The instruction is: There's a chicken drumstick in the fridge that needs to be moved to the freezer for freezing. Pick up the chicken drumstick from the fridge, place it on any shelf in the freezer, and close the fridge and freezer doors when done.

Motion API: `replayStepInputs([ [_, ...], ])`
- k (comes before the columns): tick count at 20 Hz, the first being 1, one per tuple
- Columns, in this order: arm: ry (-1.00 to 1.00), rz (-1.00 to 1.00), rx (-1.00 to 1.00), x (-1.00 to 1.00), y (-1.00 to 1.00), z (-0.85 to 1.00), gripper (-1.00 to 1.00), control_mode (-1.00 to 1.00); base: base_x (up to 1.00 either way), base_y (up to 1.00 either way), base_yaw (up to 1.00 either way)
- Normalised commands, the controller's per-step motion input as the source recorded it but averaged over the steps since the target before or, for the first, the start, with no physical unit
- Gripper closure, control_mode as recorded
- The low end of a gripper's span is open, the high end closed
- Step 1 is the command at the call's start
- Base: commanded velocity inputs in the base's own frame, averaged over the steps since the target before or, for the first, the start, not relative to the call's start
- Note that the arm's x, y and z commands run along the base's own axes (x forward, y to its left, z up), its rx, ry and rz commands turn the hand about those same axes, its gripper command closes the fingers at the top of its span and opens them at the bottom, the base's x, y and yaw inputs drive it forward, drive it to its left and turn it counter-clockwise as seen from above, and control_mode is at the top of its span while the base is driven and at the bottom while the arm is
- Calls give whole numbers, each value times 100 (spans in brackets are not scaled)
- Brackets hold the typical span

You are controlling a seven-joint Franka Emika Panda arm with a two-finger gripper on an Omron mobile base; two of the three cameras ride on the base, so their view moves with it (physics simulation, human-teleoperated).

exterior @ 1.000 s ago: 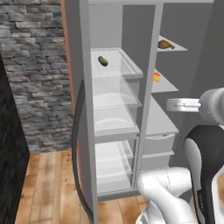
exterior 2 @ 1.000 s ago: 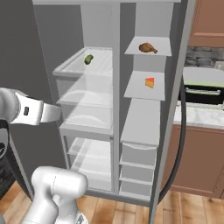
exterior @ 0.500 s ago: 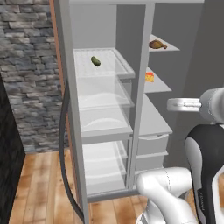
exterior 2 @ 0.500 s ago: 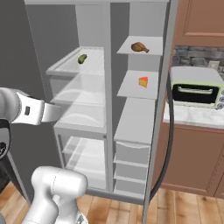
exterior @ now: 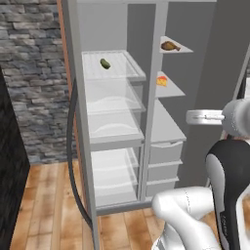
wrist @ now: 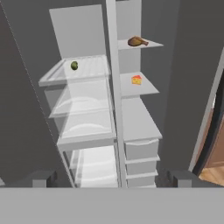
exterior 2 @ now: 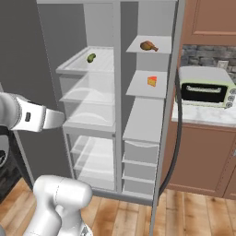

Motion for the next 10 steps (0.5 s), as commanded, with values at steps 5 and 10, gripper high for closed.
replayStepInputs([
  [5,0,0,0,0,0,0,-100,100,-12,0,0],
  [10,0,0,1,-8,-11,0,-100,-100,0,0,0],
])
